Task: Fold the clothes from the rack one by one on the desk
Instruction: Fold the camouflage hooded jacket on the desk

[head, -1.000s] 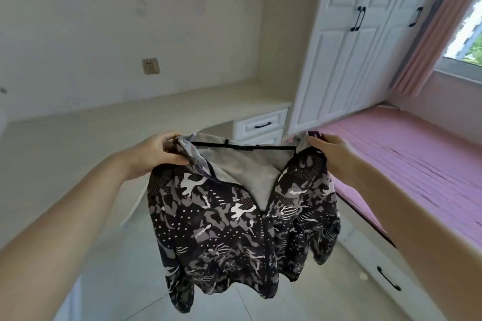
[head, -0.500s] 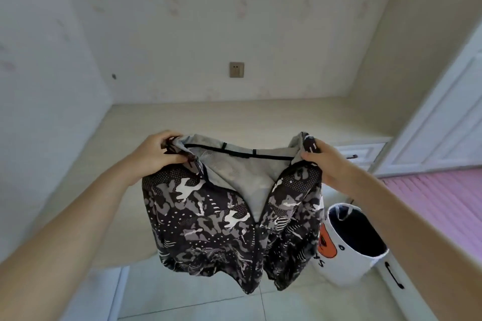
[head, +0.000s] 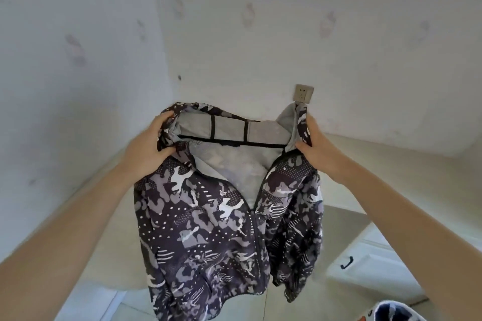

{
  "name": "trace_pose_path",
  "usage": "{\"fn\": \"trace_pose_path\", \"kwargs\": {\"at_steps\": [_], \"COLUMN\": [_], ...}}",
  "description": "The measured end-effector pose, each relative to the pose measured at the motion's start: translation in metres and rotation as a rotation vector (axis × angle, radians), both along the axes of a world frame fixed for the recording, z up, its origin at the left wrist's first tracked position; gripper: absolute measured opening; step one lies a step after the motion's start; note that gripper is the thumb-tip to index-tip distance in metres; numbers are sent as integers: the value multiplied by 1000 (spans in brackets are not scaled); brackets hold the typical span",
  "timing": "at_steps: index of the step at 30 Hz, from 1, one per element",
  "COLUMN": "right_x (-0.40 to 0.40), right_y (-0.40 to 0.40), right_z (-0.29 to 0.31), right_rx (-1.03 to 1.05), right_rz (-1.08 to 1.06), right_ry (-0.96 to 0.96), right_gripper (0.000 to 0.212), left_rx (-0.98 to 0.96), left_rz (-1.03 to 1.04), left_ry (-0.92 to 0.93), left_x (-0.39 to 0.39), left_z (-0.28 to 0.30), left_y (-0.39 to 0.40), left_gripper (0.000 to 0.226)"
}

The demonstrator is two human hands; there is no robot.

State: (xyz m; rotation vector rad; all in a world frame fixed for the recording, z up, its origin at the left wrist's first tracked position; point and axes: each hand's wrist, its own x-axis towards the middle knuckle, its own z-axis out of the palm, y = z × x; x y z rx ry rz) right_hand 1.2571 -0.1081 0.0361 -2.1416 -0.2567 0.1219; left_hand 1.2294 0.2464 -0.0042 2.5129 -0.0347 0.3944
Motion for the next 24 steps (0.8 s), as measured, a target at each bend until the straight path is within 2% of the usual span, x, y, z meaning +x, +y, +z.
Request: {"fn": "trace_pose_path", "kwargs": {"at_steps": [4,9,14,20,24], "right_x": [62,153,248,350,452], "right_y": [16,46,84,138,192], "right_z": [2,-4,-17,-14,-62], "right_rx": [-144,-216,-184,-30,35], "right_rz": [23,40,42,-43,-71], "right_ry": [-136,-209,-210,-454,-531], "right_gripper": [67,69,69,63,56], "left_rx": [246,450,469,494,469], "left_rz": [127,151,189,192,308], "left_ry": [-117,-130,-79,-242,-310], "left_x": [26,85,178,288,385], "left_z": [4,5,-8,-5,-37], "left_y": [16,48,85,140,189], "left_gripper": [77,74,77,80,71]}}
